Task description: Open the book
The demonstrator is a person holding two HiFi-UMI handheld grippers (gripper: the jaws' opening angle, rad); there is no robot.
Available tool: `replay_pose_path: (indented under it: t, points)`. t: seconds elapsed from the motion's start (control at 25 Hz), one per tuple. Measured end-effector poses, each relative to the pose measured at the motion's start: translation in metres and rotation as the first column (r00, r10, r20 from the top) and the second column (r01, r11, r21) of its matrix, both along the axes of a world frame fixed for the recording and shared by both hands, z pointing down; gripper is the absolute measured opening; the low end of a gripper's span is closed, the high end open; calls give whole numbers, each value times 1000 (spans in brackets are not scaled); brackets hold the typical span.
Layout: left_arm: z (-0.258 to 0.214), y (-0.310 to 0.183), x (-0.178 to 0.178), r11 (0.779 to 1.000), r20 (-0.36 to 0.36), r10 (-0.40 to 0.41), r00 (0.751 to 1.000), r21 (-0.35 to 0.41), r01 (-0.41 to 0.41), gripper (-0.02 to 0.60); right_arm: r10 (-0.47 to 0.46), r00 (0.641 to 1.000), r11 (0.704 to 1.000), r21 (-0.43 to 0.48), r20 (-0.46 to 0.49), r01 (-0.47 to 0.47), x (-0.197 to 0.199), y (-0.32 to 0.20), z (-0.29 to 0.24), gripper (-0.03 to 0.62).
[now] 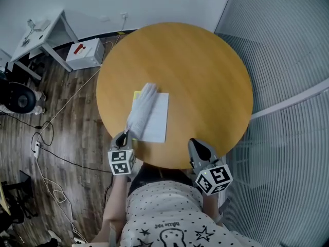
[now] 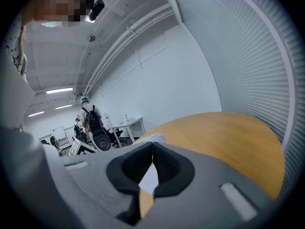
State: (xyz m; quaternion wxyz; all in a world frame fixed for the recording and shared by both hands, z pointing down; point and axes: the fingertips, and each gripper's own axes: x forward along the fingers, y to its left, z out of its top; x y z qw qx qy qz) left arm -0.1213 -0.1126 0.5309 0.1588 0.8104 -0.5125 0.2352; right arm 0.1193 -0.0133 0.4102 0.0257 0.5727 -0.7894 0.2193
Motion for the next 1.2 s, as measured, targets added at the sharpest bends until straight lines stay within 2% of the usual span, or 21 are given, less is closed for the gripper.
replay_pose_path:
  t: [0.6,1.2]
  points:
    - [1,-28,-51,998,-27,-51,998,-24,51,25,23,1000,1000,-5,1,-23,-38,-28,-7,5]
    - [14,-45,-104,989,-55,-139,989,-65,135,25,-18,1000,1000,-14,-13,18,-82,-62,-7,5]
